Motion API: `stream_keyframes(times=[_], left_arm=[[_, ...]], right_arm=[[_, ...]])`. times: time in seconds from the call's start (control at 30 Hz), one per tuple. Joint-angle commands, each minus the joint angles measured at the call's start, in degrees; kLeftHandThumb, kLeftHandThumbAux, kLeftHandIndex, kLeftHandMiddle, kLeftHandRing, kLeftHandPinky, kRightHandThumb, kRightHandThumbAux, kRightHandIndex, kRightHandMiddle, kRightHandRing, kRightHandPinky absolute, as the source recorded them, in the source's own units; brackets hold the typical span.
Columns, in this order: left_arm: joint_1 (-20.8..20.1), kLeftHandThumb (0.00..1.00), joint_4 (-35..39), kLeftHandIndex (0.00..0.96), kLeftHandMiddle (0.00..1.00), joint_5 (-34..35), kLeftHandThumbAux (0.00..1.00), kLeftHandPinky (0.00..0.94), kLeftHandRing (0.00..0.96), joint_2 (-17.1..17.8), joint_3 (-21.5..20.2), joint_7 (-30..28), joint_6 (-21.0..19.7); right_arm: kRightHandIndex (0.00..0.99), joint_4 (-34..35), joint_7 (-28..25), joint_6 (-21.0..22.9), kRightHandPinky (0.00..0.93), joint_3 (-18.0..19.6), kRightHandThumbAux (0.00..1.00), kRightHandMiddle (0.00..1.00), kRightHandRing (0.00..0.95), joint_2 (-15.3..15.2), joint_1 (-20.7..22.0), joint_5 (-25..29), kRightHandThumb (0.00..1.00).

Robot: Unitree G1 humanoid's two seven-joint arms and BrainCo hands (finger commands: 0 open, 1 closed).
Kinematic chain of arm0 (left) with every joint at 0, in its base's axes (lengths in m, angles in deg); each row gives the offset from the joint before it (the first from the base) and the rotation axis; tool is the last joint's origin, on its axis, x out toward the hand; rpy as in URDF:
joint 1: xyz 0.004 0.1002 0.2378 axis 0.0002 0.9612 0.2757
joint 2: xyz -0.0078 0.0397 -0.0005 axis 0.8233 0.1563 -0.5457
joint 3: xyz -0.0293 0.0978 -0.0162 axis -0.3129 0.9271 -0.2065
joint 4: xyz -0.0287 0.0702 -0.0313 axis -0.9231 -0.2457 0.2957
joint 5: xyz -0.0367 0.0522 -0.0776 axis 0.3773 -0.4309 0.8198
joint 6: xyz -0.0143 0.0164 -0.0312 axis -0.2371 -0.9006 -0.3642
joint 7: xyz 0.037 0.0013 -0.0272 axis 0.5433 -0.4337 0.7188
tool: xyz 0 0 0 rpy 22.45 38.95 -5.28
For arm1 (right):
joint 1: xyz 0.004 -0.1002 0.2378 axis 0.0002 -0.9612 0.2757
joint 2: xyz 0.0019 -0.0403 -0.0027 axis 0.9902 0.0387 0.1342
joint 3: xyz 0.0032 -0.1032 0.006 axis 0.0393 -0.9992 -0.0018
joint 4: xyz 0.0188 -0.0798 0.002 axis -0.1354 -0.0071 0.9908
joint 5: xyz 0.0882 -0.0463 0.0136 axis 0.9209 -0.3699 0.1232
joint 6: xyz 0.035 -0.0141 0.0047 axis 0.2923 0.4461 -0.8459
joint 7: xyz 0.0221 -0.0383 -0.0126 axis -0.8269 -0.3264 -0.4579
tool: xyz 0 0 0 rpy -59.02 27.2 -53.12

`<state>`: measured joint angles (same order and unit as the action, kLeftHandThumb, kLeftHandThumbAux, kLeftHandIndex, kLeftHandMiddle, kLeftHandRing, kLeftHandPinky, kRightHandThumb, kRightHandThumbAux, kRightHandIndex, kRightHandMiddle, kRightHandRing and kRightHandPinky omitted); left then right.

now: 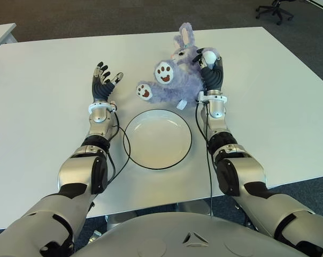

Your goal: Put the doll into the plate.

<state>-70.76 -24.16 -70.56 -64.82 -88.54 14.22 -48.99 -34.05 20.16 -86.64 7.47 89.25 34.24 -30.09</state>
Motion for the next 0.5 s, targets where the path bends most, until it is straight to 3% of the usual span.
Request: stream_keyframes(times=[0.03, 0.5], left_arm=[[13.0, 0.107, -9.2, 0.025, 0.124, 0.4, 0.712, 0.111, 0.128, -5.0, 0.1, -0.5, -9.7], [13.0, 0.105, -9.2, 0.022, 0.128, 0.5, 0.712, 0.110, 0.132, -5.0, 0.0, -0.6, -9.5]], right_arm=[[0.383, 1.2, 1.2, 1.0, 0.644, 0.4, 0.686, 0.560, 0.635, 0.5, 3.0, 0.9, 0.830], [0.396, 1.1, 1.6, -0.9, 0.601, 0.7, 0.682, 0.569, 0.639, 0.1, 4.7, 0.9, 0.834]])
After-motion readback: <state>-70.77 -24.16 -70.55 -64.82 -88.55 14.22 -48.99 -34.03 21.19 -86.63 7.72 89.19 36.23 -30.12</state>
